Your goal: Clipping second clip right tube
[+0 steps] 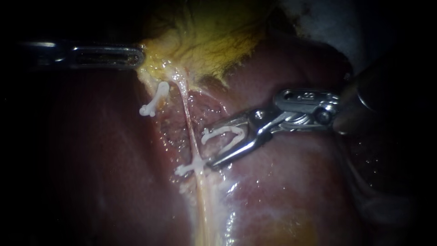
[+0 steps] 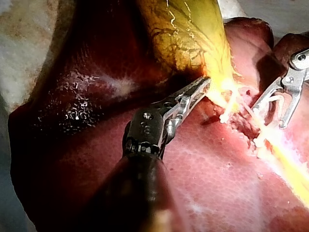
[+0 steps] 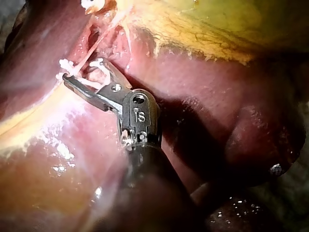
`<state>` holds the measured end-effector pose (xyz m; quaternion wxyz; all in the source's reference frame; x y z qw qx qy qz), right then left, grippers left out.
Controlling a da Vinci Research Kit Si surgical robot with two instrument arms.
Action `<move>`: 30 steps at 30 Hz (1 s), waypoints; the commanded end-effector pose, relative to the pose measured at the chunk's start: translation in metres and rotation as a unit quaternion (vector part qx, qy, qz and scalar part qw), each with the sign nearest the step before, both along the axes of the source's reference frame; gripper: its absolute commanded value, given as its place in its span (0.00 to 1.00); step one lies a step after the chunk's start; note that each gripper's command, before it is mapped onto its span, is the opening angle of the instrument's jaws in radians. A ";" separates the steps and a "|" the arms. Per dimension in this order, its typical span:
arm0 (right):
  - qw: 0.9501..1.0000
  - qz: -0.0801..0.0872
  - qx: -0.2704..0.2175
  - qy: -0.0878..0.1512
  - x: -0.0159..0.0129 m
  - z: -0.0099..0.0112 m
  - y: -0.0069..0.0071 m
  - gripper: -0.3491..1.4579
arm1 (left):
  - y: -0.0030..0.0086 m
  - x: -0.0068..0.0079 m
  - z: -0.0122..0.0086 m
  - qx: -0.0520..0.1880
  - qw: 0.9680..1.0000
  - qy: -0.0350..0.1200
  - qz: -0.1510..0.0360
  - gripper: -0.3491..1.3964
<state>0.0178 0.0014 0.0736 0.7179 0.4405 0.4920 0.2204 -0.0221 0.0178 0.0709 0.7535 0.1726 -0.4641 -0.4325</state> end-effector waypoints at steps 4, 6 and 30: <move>1.000 0.003 0.020 -0.012 0.0007 0.0009 -0.0008 0.49 | 0.0000 0.0000 0.0000 0.000 1.000 0.000 0.000 0.00; 1.000 0.005 0.025 -0.014 0.0011 0.0012 -0.0012 0.49 | 0.0000 0.0000 0.0000 0.000 1.000 0.000 0.000 0.00; 0.991 0.034 0.038 0.124 0.0039 -0.0018 -0.0027 0.47 | 0.0000 0.0000 0.0000 -0.002 1.000 0.000 0.002 0.00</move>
